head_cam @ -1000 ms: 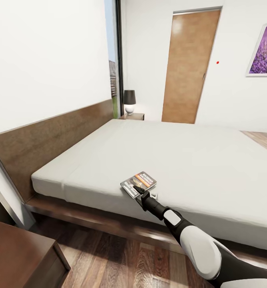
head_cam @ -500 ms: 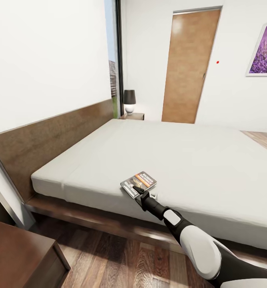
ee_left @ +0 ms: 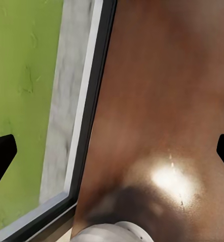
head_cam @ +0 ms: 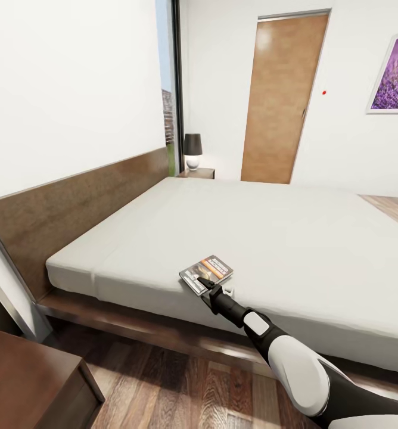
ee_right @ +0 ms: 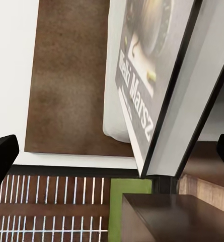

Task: In the bedroom, move the book from the bed onto either nightstand, and place the two sandals side by side next to the bed.

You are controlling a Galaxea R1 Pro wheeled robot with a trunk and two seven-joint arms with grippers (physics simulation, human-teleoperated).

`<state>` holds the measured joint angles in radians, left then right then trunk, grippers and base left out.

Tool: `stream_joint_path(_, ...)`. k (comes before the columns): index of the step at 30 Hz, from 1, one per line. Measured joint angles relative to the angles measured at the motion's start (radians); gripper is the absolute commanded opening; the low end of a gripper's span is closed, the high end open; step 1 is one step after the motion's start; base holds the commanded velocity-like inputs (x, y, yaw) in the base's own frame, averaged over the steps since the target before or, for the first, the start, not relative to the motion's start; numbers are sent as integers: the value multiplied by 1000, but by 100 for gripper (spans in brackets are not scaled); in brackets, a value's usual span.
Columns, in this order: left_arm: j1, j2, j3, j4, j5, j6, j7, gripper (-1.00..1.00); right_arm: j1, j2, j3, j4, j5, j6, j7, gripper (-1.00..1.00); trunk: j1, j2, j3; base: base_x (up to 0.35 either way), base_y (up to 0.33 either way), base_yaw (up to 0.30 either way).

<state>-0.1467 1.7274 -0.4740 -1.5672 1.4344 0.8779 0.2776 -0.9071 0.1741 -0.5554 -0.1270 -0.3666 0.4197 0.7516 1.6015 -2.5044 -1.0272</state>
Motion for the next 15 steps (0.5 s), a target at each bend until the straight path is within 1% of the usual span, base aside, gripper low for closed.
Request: stream_joint_path(15, 1, 0, 1, 0, 0, 0, 0, 100, 0, 0, 3, 0, -2, 3, 3, 100, 1, 0, 0, 0, 0, 0)
